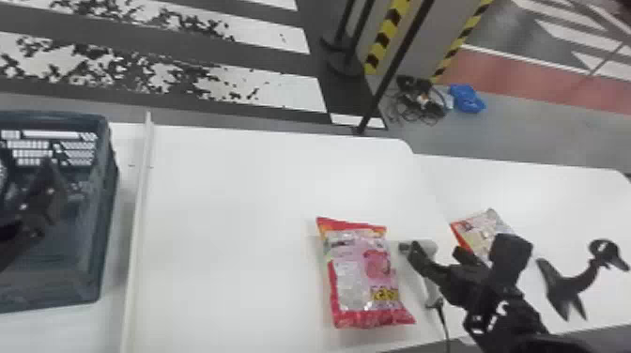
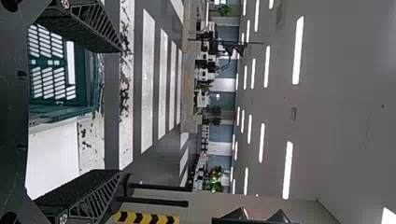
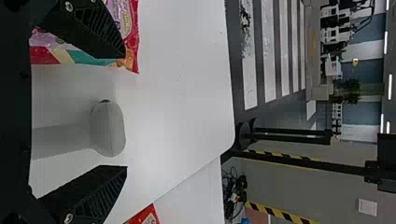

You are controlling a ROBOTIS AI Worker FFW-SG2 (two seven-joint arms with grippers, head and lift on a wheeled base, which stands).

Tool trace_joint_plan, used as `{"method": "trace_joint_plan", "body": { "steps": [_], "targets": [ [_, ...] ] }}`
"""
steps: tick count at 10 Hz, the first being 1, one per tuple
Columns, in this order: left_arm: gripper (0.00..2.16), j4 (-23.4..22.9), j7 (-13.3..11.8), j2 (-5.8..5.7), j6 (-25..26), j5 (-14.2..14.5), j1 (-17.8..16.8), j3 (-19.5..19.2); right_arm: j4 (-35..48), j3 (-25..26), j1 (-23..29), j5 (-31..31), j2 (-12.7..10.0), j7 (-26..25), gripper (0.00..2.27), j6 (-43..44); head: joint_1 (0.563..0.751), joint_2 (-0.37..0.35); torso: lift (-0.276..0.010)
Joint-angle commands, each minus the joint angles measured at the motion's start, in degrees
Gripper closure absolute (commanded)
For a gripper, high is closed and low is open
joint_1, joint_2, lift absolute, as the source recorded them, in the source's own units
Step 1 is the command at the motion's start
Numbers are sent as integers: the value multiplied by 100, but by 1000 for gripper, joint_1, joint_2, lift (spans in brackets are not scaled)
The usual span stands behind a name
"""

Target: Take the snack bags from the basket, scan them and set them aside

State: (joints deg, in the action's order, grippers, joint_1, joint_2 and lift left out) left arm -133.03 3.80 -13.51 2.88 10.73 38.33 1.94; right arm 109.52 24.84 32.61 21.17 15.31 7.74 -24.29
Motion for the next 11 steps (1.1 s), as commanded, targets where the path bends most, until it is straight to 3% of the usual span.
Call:
{"method": "trace_joint_plan", "body": {
  "steps": [1,4,7,8,9,10,11],
  "targets": [
    [70,66,24,41,-116,-1,61,-1,-291,3,0,-17,86,149,53,7,695,-350,-75],
    [70,233,156,165,-186,-10,96,8,-836,-85,-106,-43,200,378,53,77,695,-350,-75],
    [70,418,156,173,-415,-1,105,43,-1196,-146,-202,-96,332,439,184,218,695,-350,-75],
    [70,427,156,173,-415,-1,105,52,-1354,-155,-299,-175,341,597,458,218,695,-350,-75],
    [70,435,147,182,-432,-1,96,60,-1503,-190,-378,-210,385,676,873,200,695,-350,-75],
    [70,453,147,191,-432,-1,96,60,-1591,-208,-440,-210,403,747,1673,182,695,-350,-75],
    [70,479,129,217,-450,-1,96,69,-1591,-216,-440,-201,403,755,2044,200,695,-350,-75]
  ]
}}
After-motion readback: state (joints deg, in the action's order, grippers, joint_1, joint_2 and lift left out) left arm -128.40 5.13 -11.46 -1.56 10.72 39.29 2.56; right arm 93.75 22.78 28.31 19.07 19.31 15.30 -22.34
